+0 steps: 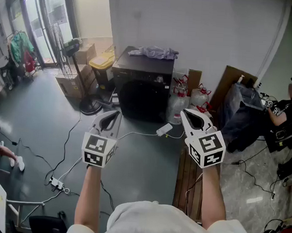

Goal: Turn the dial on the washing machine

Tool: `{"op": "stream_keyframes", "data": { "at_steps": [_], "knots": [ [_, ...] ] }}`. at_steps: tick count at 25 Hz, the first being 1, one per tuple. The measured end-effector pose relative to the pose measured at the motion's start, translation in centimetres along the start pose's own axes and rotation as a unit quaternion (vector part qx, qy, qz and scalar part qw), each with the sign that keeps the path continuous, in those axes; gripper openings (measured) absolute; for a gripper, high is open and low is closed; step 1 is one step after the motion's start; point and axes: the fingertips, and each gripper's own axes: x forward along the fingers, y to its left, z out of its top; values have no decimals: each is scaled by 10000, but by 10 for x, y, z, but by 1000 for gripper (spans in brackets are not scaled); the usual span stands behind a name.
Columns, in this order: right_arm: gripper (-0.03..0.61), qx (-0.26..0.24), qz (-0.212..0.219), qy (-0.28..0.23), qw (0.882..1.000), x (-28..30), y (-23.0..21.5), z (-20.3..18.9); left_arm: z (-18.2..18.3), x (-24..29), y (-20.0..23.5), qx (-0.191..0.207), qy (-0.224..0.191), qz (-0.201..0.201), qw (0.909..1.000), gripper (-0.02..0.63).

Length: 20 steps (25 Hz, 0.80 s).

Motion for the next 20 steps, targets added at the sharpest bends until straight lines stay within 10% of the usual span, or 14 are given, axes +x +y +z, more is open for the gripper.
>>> {"op": "stream_keyframes", "data": {
  "at_steps": [20],
  "knots": [
    [14,434,105,-69,9990,11,-64,-44,-11,53,-24,-3,201,123,9997,15]
  ]
}}
